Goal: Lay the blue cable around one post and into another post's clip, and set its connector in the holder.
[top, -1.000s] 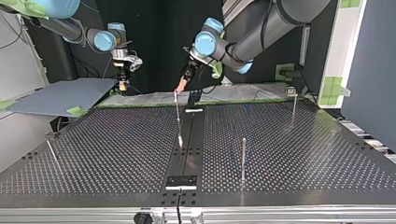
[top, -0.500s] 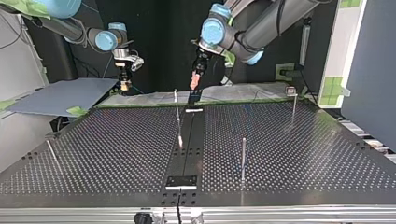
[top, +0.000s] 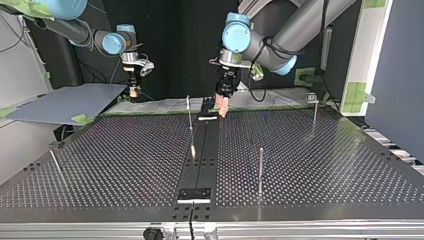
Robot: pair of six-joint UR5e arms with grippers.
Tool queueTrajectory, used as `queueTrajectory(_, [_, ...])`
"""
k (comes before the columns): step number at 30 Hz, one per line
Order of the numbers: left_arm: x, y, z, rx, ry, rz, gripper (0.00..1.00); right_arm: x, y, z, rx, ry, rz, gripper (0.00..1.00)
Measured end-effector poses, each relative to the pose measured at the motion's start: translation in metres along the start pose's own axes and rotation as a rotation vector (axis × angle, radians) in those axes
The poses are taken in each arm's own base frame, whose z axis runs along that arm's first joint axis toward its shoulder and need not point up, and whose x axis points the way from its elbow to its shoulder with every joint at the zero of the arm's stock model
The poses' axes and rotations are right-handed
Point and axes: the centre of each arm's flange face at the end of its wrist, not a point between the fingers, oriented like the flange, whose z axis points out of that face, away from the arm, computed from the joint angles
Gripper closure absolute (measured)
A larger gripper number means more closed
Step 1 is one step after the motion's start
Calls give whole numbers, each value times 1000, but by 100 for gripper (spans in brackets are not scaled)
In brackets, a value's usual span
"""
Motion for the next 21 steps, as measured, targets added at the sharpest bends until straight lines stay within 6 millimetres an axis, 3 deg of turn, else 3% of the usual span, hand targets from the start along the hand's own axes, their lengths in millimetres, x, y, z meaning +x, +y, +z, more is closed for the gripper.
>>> queueTrajectory(9, [-57, 11, 6, -96, -93, -105, 2, 0, 0, 0, -1, 0, 2, 100])
queueTrajectory(21, [-108, 13, -15, -176, -177, -232, 2, -2, 0, -1, 1, -3, 2, 100])
